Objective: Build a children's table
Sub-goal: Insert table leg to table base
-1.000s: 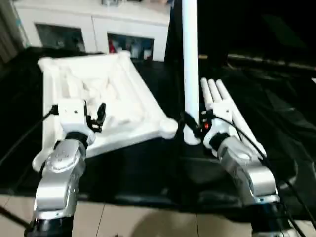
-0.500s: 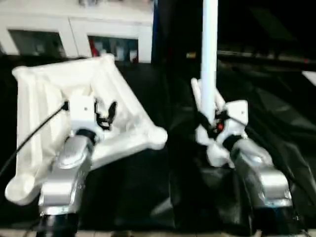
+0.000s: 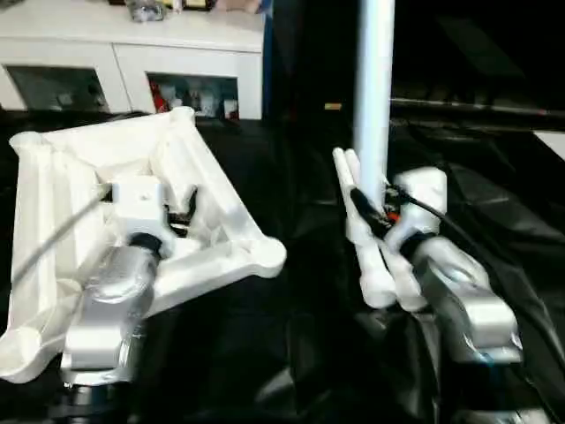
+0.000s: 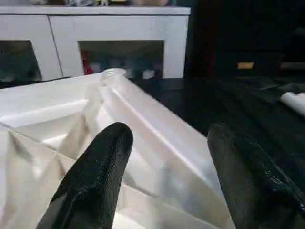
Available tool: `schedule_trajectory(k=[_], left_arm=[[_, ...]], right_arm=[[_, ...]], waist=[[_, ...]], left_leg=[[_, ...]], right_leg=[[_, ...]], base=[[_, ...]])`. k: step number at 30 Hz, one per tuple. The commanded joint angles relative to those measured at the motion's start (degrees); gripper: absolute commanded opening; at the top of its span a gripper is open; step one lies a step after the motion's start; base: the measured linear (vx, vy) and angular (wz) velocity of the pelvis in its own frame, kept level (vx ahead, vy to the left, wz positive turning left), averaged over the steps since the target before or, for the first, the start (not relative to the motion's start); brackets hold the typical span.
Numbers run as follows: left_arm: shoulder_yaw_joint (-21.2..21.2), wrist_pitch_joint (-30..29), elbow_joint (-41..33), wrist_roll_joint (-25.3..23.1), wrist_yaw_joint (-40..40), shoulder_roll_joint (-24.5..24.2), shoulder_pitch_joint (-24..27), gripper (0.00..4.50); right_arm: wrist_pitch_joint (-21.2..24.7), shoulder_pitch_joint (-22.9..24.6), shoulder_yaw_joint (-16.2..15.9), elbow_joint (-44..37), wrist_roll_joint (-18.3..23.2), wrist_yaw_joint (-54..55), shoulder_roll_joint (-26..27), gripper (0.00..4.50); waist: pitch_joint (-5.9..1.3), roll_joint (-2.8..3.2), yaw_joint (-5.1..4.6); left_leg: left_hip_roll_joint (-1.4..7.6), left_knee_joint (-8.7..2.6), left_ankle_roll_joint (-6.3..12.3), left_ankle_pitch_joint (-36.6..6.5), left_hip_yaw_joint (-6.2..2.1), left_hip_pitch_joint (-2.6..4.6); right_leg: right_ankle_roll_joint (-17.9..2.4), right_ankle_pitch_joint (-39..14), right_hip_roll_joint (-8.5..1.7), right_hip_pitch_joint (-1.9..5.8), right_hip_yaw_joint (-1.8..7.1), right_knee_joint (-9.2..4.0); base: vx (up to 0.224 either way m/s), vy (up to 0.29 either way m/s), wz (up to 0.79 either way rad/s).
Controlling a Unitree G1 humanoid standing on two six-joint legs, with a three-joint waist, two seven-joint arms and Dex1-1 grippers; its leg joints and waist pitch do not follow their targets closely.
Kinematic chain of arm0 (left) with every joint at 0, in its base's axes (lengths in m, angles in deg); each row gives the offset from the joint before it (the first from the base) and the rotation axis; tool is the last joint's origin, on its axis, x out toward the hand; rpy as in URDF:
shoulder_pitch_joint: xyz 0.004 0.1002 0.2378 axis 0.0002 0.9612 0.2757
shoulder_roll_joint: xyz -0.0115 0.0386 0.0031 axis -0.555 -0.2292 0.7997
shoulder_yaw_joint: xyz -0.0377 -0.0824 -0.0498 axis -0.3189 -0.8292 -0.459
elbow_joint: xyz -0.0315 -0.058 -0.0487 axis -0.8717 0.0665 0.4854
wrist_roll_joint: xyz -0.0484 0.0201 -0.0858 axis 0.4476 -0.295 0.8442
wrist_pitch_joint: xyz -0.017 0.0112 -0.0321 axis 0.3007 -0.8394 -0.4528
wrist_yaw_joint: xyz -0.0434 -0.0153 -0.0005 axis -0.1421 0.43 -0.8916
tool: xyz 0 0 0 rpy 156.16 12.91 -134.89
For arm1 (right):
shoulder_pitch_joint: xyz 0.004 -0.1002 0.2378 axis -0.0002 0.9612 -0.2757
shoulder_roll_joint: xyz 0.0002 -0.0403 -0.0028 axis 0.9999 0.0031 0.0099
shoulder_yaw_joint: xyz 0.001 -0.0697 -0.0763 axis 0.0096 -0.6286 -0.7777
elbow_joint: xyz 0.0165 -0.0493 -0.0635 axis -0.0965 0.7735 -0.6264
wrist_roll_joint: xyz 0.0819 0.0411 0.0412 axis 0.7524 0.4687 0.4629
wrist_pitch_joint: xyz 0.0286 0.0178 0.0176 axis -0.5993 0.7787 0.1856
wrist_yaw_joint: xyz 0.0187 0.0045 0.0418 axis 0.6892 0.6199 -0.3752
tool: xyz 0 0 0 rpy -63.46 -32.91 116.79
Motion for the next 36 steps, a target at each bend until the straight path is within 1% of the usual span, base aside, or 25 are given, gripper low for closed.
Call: schedule_trajectory(k=[1, 2, 3, 4, 5, 6, 7, 8, 9, 10, 11, 12, 13, 14, 16, 18, 20, 21, 24, 27, 30, 31, 32, 34, 36], left_arm=[[0.76, -0.55, -0.51, 4.01, -4.91, 0.53, -1.59, 3.19], [0.43, -1.41, -1.21, 7.41, -7.74, 1.01, -2.18, 3.19], [0.4, -1.51, -1.28, 7.73, -7.97, 1.05, -2.24, 3.3], [0.51, -5.13, -2.55, 12.37, -11.39, 1.07, -3.12, 3.4], [0.58, -5.55, -2.67, 12.82, -11.79, 1.01, -3.22, 3.4], [2.36, -11.5, -4.48, 18.63, -18.17, -0.6, -4.87, 3.47], [3.41, -12.83, -4.82, 20.14, -21.08, -1.59, -5.72, 3.55], [3.68, -14.25, -5.0, 22.18, -23.16, -1.94, -6.69, 3.63], [2.92, -16.18, -4.44, 25.03, -24.33, -1.39, -8.7, 3.7], [2.37, -16.89, -3.92, 26.11, -24.38, -0.9, -9.8, 3.77], [0.83, -18.57, -2.25, 28.72, -24.17, 0.47, -12.71, 3.83], [-0.37, -19.8, -0.52, 30.23, -23.33, 1.73, -15.01, 3.91], [-1.1, -20.54, 0.72, 31.14, -22.77, 2.52, -16.49, 4.02], [-1.5, -21.19, 1.89, 32.38, -22.83, 3.12, -17.97, 4.13], [-1.88, -22.91, 3.43, 34.45, -23.15, 3.56, -19.99, 4.27], [-1.81, -24.01, 4.69, 36.21, -24.01, 4.08, -21.99, 4.35], [-1.62, -25.26, 5.26, 37.63, -24.86, 3.98, -23.1, 4.44], [-1.16, -25.44, 5.31, 37.44, -25.21, 3.87, -23.42, 4.44], [-0.37, -26.41, 5.8, 36.77, -24.81, 4.28, -24.1, 4.44], [-0.51, -26.97, 6.63, 37.01, -23.05, 4.53, -24.4, 4.44], [-1.36, -27.31, 6.93, 37.83, -21.38, 5.05, -24.45, 4.44], [-1.37, -27.3, 6.93, 37.81, -21.34, 5.05, -24.44, 4.44], [-1.48, -27.04, 7.08, 37.13, -20.29, 5.13, -24.32, 4.44], [-1.5, -26.66, 7.28, 36.26, -19.38, 5.24, -24.39, 4.17], [-2.28, -25.33, 8.19, 33.74, -14.76, 6.35, -25.21, 4.06]], right_arm=[[-0.89, -0.95, 1.34, 0.69, 2.31, -2.31, -0.84, 1.89], [-0.2, -1.51, 1.66, 0.78, 3.91, -3.99, -0.93, 1.89], [-0.11, -1.56, 1.68, 0.78, 4.06, -4.16, -0.94, 1.89], [1.12, -2.12, 1.6, 0.49, 5.69, -6.67, -1.43, 1.89], [1.31, -2.19, 1.6, 0.46, 5.91, -6.96, -1.47, 1.89], [4.24, -3.21, 1.73, -0.3, 9.54, -11.64, -2.18, 1.89], [5.0, -3.71, 1.72, -0.5, 10.58, -13.2, -2.46, 1.89], [6.0, -4.13, 1.77, -0.66, 11.66, -14.54, -2.71, 1.89], [7.08, -4.65, 1.62, -0.8, 13.09, -16.74, -3.2, 1.89], [7.45, -4.87, 1.48, -0.8, 13.43, -17.47, -3.43, 1.89], [8.53, -5.4, 1.15, -0.75, 14.34, -19.31, -4.07, 1.89], [9.22, -5.46, 0.66, -1.18, 15.08, -21.02, -4.74, 1.89], [9.66, -5.48, 0.33, -1.45, 15.54, -22.08, -5.18, 1.89], [10.45, -5.47, 0.03, -1.85, 16.21, -22.88, -5.54, 1.89], [11.67, -5.49, -0.24, -2.52, 17.23, -23.97, -6.0, 1.89], [13.03, -5.26, -0.73, -3.58, 18.29, -25.26, -6.54, 1.89], [14.12, -5.21, -0.9, -4.11, 19.16, -26.18, -6.94, 1.89], [14.38, -5.24, -1.01, -4.18, 19.15, -26.43, -7.12, 1.89], [14.92, -5.36, -1.27, -4.27, 19.13, -26.96, -7.36, 1.89], [15.58, -5.58, -1.39, -4.46, 19.62, -27.2, -7.44, 1.89], [15.75, -5.81, -1.68, -4.51, 19.56, -27.12, -7.4, 1.89], [15.73, -5.82, -1.7, -4.5, 19.52, -27.12, -7.4, 1.89], [15.2, -5.99, -2.21, -4.31, 18.55, -26.97, -7.36, 1.89], [14.42, -6.18, -2.58, -4.08, 17.46, -26.31, -7.25, 1.89], [11.1, -7.28, -3.95, -2.29, 12.31, -21.99, -6.15, 1.89]], waist=[[-4.87, 0.4, 0.06], [-5.27, 0.31, 1.0], [-5.6, 0.24, 1.18], [-5.42, 0.33, 1.37], [-5.04, 0.24, 1.46], [-4.34, 0.23, 1.53], [-4.01, 0.57, 1.58], [-3.18, 0.61, 1.33], [-2.93, 0.33, 1.24], [-2.88, 0.58, 1.45], [-2.35, 0.2, 1.24], [-2.34, 0.35, 1.55], [-1.89, -0.06, 1.56], [-1.72, -0.06, 1.76], [-1.65, -0.48, 1.47], [-2.18, -0.36, 1.74], [-2.31, -0.5, 1.7], [-2.41, -0.86, 1.62], [-2.81, -0.55, 1.7], [-3.07, -0.84, 1.67], [-3.9, -0.79, 1.95], [-4.06, -0.89, 1.97], [-3.97, -1.17, 2.06], [-3.64, -1.36, 2.03], [-3.43, -1.14, 1.97]], left_leg=[[2.94, -1.92, 11.51, 20.66, -1.19, 0.89], [2.29, -1.24, 9.52, 27.52, -0.93, -0.17], [2.22, -0.91, 8.26, 29.53, -0.94, -0.2], [2.05, -0.82, 5.93, 28.92, -0.79, -0.73], [2.26, -1.36, 3.64, 22.98, -0.67, -1.16], [2.59, -2.2, 1.7, 12.81, -0.24, -0.86], [2.81, -2.74, 0.79, 7.31, -0.28, -0.84], [3.22, -3.88, -1.33, -2.15, -0.12, -0.61], [3.36, -4.25, -2.13, -5.33, -0.03, -0.31], [3.49, -4.56, -2.99, -9.47, 0.29, 0.28], [3.49, -4.88, -3.47, -11.61, 0.88, 0.22], [3.62, -4.93, -3.77, -12.91, 0.96, 0.58], [3.4, -5.21, -4.05, -15.0, 1.24, 0.58], [3.5, -5.36, -4.23, -16.26, 1.17, 1.0], [3.48, -5.99, -4.69, -16.24, 0.73, 0.29], [3.59, -5.83, -4.56, -13.95, 0.72, 0.56], [3.58, -5.89, -4.1, -12.08, 0.78, 0.24], [3.6, -5.92, -3.91, -11.02, 0.83, 0.08], [3.56, -5.81, -3.35, -8.37, 1.1, 0.3], [3.45, -5.52, -2.04, -4.28, 1.29, -0.11], [3.31, -4.7, -0.32, 1.34, 1.37, -0.32], [3.18, -4.33, 0.88, 4.38, 1.47, -0.58], [3.08, -4.22, 1.91, 5.12, 1.58, -0.82], [3.22, -4.45, 2.06, 2.26, 1.71, -0.81], [3.44, -4.65, 1.17, 0.89, 1.65, -0.73]], right_leg=[[-11.1, 26.18, -4.82, 0.75, 3.06, -0.6], [-10.41, 36.76, -4.41, 0.52, 3.32, 0.53], [-10.17, 40.45, -4.17, 0.37, 3.24, 1.12], [-9.42, 42.47, -3.65, 0.14, 2.98, 1.29], [-9.35, 38.6, -4.1, -0.05, 2.87, 0.91], [-10.0, 29.44, -4.51, -0.51, 2.89, -0.14], [-10.53, 23.28, -4.69, -0.58, 2.9, -0.61], [-11.03, 12.35, -4.91, -0.58, 3.12, -1.72], [-11.18, 8.03, -5.0, -0.55, 3.22, -2.09], [-11.41, 1.89, -5.31, -0.73, 3.4, -2.73], [-11.27, -2.93, -5.33, -0.87, 3.59, -3.29], [-11.01, -5.61, -5.53, -1.08, 3.61, -3.71], [-9.77, -11.74, -5.64, -1.0, 3.77, -4.43], [-8.37, -16.5, -5.92, -1.34, 3.94, -5.22], [-6.12, -21.36, -6.02, -0.63, 3.72, -5.51], [-5.02, -19.42, -5.97, -1.06, 3.91, -5.52], [-5.9, -15.99, -5.78, -0.95, 3.86, -5.14], [-6.12, -14.64, -5.73, -0.81, 3.8, -5.08], [-7.81, -7.44, -5.43, -0.93, 3.69, -4.6], [-9.23, 0.63, -5.22, -0.58, 3.58, -3.94], [-10.4, 10.04, -5.09, -0.34, 3.48, -2.87], [-11.17, 15.26, -4.82, -0.52, 3.37, -2.4], [-11.77, 17.03, -4.81, -0.58, 3.3, -2.27], [-12.05, 13.63, -4.99, -0.66, 3.31, -2.7], [-11.73, 10.86, -5.06, -0.9, 3.32, -2.94]], base=[[0.0, 0.0, 0.0], [0.0, 0.0, 0.0], [0.0, 0.0, 0.0], [0.0, 0.0, 0.0], [0.0, 0.0, 0.0], [-0.061, -0.008, -0.01], [-0.079, -0.014, 0.0], [-0.079, -0.014, 0.0], [-0.092, -0.016, 0.0], [-0.099, -0.018, 0.03], [-0.099, -0.018, 0.03], [-0.094, -0.017, 0.03], [-0.08, -0.015, 0.05], [-0.08, -0.015, 0.05], [-0.033, -0.003, -0.01], [0.0, 0.0, 0.0], [0.0, 0.0, 0.0], [0.0, 0.0, 0.0], [0.0, 0.0, 0.0], [0.0, 0.0, 0.0], [0.0, 0.0, 0.0], [0.0, 0.0, 0.0], [0.0, 0.0, 0.0], [0.0, 0.0, 0.0], [0.0, 0.0, 0.0]])
